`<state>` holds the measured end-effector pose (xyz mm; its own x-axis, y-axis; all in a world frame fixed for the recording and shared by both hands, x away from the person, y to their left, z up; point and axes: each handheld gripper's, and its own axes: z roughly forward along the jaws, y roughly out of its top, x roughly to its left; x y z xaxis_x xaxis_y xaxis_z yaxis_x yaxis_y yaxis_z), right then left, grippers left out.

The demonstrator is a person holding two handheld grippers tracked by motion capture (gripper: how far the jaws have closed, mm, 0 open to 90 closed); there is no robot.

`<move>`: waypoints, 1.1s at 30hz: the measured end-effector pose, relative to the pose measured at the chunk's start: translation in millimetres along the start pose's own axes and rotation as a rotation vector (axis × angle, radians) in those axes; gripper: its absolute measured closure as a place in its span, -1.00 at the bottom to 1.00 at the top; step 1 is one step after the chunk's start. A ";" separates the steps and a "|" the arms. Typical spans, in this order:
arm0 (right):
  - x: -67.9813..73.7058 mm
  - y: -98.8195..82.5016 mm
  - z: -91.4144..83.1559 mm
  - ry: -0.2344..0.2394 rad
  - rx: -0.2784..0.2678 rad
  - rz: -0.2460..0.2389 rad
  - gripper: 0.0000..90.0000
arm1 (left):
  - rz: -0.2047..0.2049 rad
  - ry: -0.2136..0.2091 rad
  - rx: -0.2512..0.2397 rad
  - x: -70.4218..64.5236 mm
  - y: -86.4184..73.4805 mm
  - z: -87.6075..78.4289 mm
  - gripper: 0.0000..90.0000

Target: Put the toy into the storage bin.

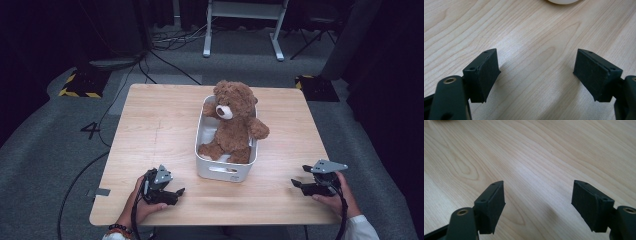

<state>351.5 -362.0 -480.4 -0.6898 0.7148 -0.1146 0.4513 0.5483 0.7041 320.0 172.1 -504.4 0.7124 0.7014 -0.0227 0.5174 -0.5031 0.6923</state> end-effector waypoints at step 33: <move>-8.1 -53.3 -17.8 0.003 -0.050 0.140 -0.48 | 0.000 -0.001 0.000 0.1 0.0 0.0 -0.55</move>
<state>323.0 -404.8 -504.5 -0.6237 0.7816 -0.0106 0.5147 0.4208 0.7470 320.1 172.1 -504.4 0.7127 0.7011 -0.0237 0.5177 -0.5029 0.6921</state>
